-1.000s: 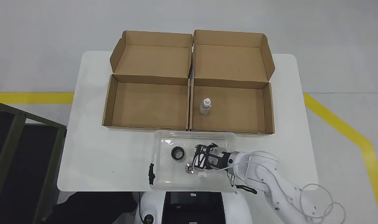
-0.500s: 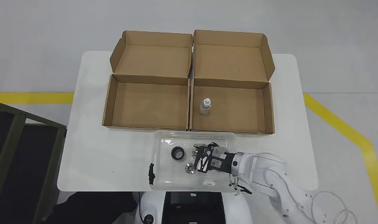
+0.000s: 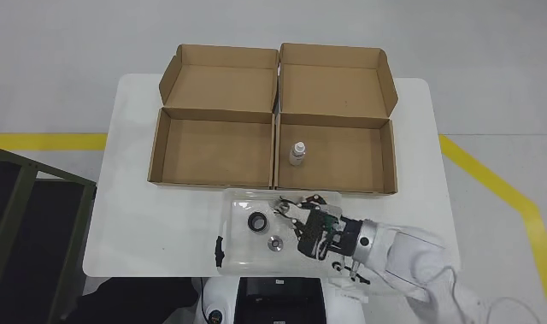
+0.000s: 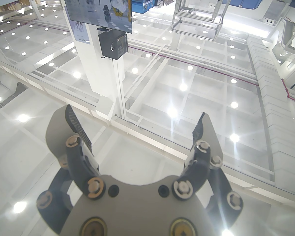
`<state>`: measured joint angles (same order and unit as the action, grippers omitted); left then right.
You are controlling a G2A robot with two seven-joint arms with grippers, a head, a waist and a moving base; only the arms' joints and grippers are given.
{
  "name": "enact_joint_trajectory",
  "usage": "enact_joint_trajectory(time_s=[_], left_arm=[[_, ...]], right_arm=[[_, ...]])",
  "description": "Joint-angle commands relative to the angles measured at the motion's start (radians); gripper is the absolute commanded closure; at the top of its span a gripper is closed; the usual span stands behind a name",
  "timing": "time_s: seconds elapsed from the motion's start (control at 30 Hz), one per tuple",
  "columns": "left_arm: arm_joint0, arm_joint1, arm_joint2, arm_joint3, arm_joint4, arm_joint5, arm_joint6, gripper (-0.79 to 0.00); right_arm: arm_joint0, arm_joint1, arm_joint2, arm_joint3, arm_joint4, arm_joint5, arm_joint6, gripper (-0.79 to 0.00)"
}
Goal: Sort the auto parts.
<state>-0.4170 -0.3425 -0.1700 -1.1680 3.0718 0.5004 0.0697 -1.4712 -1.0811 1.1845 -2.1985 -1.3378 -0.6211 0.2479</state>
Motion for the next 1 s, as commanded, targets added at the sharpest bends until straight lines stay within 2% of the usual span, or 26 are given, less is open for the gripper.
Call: enact_joint_trajectory(time_s=[0.0,0.4,0.97], left_arm=[[0.000,0.000,0.000,0.000,0.000,0.000,0.000,-0.785],[0.000,0.000,0.000,0.000,0.000,0.000,0.000,-0.785],[0.000,0.000,0.000,0.000,0.000,0.000,0.000,-0.785]], right_arm=[[0.008,-0.002,0.006,-0.005,0.024,0.012,-0.044,0.000],[0.053,-0.012,0.040,-0.068,0.088,0.097,-0.221,0.000],[0.086,-0.012,0.229,-0.137,0.211,0.137,-0.340,0.000]])
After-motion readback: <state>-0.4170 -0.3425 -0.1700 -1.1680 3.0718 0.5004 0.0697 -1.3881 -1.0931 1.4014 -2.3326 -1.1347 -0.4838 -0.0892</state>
